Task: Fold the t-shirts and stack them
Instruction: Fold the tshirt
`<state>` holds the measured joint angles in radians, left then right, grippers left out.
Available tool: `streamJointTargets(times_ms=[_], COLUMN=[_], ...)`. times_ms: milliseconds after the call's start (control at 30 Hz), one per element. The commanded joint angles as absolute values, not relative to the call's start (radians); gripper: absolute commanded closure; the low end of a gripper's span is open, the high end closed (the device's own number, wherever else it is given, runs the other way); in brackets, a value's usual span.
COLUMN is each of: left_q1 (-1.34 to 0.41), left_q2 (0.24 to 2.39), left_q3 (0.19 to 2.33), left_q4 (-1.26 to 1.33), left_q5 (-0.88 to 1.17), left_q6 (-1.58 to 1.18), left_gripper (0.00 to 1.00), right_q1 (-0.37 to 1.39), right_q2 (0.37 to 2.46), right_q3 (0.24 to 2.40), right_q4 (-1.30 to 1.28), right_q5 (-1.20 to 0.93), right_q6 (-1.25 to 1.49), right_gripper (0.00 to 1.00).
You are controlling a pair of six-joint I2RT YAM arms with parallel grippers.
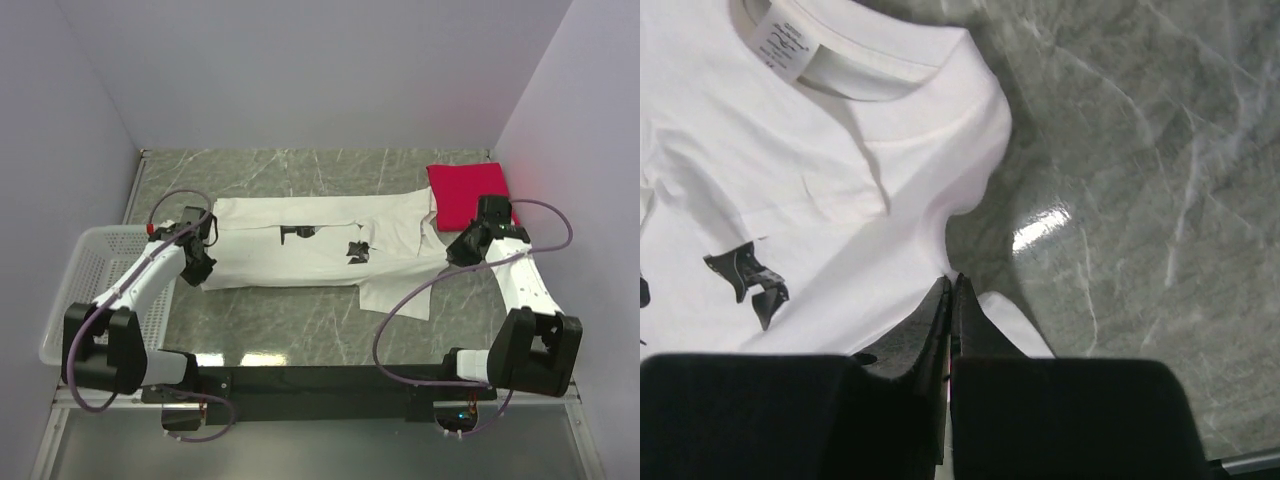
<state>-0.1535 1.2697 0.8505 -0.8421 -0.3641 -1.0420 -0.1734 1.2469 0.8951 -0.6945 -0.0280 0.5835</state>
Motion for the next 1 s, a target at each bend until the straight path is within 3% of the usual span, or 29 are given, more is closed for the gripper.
streamJointTargets(times_ms=[0, 367, 600, 967], left_q1=[-0.146, -0.146, -0.146, -0.147], left_q2=[1.354, 1.515, 1.658, 1.713], left_q3=[0.916, 1.123, 1.199, 1.223], left_q4=[-0.795, -0.788, -0.769, -0.655], left_q5=[-0.367, -0.436, -0.459, -0.485], left_q6=[-0.973, -0.882, -0.812, -0.732], left_gripper=[0.93, 0.93, 0.93, 0.92], right_q1=[-0.181, -0.181, -0.181, -0.181], right_q2=[1.327, 1.509, 1.56, 1.615], right_q3=[0.975, 1.153, 1.128, 1.121], right_q4=[-0.664, -0.683, -0.644, -0.589], right_q5=[-0.031, -0.021, -0.005, 0.038], right_q6=[0.561, 0.541, 0.549, 0.56], right_gripper=[1.0, 1.0, 1.0, 1.0])
